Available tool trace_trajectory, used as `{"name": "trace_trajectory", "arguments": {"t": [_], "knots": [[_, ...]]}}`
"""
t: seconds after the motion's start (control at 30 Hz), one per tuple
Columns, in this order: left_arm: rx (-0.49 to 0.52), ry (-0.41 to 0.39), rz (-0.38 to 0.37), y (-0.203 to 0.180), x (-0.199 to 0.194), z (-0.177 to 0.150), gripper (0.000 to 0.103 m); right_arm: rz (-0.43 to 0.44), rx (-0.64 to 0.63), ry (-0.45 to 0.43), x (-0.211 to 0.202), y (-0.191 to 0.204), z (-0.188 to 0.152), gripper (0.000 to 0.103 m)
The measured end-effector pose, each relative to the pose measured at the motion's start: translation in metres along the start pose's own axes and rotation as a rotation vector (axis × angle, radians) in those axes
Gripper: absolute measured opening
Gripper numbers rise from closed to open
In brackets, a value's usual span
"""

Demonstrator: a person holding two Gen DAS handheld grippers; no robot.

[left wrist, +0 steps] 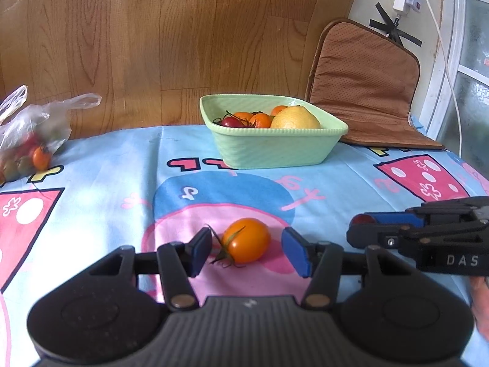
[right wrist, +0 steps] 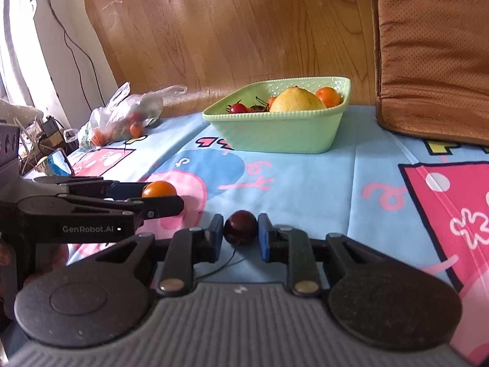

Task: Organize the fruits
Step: 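Lift the orange tomato with the left gripper while the right gripper holds the cherry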

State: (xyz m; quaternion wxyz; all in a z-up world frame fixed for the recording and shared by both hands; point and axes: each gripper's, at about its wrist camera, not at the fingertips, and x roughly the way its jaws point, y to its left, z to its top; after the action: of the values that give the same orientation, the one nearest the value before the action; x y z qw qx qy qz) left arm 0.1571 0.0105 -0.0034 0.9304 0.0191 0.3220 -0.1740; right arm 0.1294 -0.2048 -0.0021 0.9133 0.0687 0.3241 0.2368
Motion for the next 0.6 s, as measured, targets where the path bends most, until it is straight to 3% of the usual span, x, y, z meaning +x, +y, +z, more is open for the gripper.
{"name": "trace_trajectory", "arguments": {"t": [0.37, 0.6], "knots": [[0.018, -0.031, 0.000, -0.0021, -0.0056, -0.0009, 0.053, 0.004, -0.012, 0.001, 0.0001, 0.0014, -0.0005, 0.029], [0.016, -0.008, -0.001, -0.0018, -0.0013, 0.0017, 0.050, 0.004, -0.013, 0.002, 0.0002, 0.0014, -0.0007, 0.029]]}}
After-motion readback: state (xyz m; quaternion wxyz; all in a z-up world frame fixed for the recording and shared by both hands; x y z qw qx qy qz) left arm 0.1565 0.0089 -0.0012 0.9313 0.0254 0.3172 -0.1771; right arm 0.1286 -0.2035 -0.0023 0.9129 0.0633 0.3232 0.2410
